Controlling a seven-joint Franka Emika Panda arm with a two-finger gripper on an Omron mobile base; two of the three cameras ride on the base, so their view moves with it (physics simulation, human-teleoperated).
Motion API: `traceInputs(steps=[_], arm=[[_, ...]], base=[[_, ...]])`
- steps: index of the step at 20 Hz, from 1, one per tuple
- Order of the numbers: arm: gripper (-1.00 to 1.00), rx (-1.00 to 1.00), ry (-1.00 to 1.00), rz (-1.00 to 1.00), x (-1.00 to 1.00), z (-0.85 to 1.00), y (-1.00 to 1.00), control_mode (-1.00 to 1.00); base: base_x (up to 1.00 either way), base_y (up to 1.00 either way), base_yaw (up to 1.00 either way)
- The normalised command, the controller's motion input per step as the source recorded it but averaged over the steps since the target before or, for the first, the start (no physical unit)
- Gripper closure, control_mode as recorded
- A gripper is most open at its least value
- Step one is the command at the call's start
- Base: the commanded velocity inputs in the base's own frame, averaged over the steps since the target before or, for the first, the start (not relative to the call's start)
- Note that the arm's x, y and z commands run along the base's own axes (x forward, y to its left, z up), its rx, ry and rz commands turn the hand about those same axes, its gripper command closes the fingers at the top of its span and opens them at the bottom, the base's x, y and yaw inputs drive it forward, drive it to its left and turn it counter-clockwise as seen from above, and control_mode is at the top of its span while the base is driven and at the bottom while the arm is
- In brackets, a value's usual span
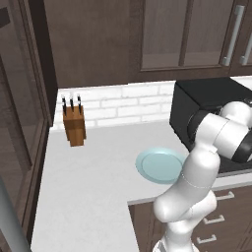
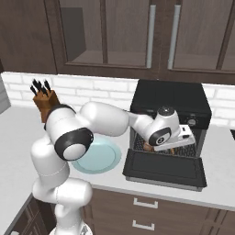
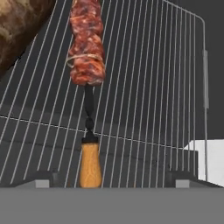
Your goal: Pick up the kebab skewer and baguette bread, and place them inside the toaster oven. Close the toaster oven door and start by setting the timer.
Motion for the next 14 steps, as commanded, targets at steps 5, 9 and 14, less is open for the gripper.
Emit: traceInputs(steps=[5,9,14], arm=[[-1.0,0.01,0.0,0.0,-0.2,0.07,0.0,-1.0],[-1.0,0.05,0.0,-0.04,-0.65,0.04,0.0,-1.0],[-1.0,0.08,0.0,-0.07,-0.73,0.04,0.04,-1.0]], base=[[0.0,0.0,0.0],[0.0,0.0,0.0],[0.0,0.0,0.0]])
